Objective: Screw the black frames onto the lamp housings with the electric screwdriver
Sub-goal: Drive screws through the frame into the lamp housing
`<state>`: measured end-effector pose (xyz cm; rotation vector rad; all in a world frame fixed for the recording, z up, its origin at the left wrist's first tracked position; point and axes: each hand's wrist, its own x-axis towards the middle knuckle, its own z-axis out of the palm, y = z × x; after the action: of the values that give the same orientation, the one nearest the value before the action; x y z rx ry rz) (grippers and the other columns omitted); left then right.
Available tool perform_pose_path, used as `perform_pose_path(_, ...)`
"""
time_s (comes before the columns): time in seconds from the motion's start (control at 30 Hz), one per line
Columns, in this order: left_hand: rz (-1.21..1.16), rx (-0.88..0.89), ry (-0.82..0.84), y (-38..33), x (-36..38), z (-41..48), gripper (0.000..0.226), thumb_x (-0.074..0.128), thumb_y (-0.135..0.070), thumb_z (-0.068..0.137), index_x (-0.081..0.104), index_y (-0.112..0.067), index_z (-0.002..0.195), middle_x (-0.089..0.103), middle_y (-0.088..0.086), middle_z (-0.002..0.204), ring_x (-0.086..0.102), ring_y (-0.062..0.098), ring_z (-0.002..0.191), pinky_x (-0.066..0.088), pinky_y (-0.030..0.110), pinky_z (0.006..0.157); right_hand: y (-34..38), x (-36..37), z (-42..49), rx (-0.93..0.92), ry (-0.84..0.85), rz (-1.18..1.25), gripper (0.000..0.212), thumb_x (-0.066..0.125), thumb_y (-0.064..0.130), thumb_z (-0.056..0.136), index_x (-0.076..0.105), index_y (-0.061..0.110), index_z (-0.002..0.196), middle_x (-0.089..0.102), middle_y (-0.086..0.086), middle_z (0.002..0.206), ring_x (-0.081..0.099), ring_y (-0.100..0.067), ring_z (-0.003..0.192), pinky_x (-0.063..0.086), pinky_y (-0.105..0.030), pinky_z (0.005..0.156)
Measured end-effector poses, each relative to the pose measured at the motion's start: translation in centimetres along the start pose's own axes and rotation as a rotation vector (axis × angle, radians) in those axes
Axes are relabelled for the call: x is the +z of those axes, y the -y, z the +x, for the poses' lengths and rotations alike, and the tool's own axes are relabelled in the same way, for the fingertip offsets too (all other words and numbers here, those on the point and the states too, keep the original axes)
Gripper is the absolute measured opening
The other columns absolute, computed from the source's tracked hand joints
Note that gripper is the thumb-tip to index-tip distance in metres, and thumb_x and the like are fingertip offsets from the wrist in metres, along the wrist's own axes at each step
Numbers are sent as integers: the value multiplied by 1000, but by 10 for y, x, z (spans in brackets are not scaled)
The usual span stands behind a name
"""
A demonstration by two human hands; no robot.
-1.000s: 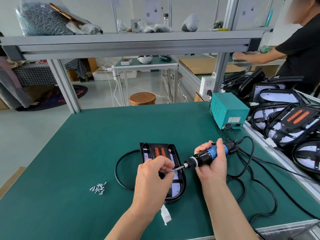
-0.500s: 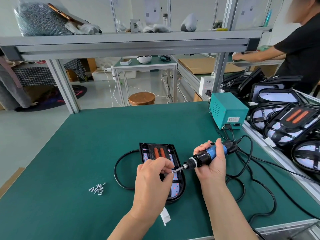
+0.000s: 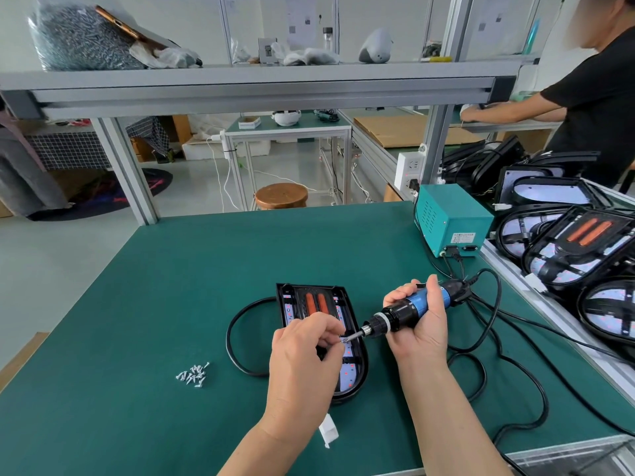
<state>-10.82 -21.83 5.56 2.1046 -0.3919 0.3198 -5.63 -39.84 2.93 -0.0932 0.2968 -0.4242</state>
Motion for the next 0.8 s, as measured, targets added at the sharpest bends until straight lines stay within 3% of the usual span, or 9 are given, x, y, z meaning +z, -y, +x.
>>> perform_pose_path(0.1, 66, 66, -20, 1, 1, -1, 32, 71, 0, 81, 66, -31, 82, 63, -17, 75, 53, 1, 90, 48, 34, 83, -1, 0, -1, -1, -2, -5, 25, 67, 33, 94, 54, 13, 88, 53, 4, 71, 54, -8, 55, 49, -18, 56)
perform_pose_path(0.23, 282, 312, -26, 4, 6, -4, 32, 65, 12, 71, 67, -16, 84, 58, -9, 74, 49, 18, 71, 36, 31, 79, -1, 0, -2, 7, -6, -17, 24, 68, 31, 94, 54, 13, 89, 53, 3, 70, 53, -8, 56, 49, -18, 56)
perform_pose_path(0.4, 318, 333, -26, 4, 9, 0, 41, 66, 22, 67, 70, -10, 93, 59, -2, 74, 49, 24, 68, 33, 28, 75, -2, 1, -2, -5, -15, -38, 22, 67, 30, 95, 53, 13, 91, 52, 1, 70, 53, -10, 54, 49, -19, 54)
perform_pose_path(0.57, 290, 366, -82, 4, 7, 0, 31, 65, 6, 71, 70, -14, 94, 57, -9, 73, 53, 20, 68, 36, 31, 82, 0, -1, -1, 2, -7, 0, 24, 69, 30, 94, 53, 13, 91, 53, 1, 69, 53, -9, 55, 49, -19, 55)
perform_pose_path(0.7, 304, 369, -71, 7, 5, 0, 35, 82, -6, 67, 70, -20, 97, 62, -14, 80, 56, 15, 76, 35, 31, 87, 0, -2, 0, 10, 9, -7, 24, 68, 32, 94, 53, 13, 88, 52, 2, 68, 53, -9, 54, 49, -19, 54)
perform_pose_path(0.8, 244, 313, -121, 6, 2, 2, 32, 79, -31, 71, 67, -24, 100, 61, -16, 93, 52, 11, 90, 33, 29, 89, 1, -1, -1, 18, 19, -7, 24, 66, 33, 95, 54, 13, 87, 53, 3, 68, 53, -8, 54, 49, -18, 54)
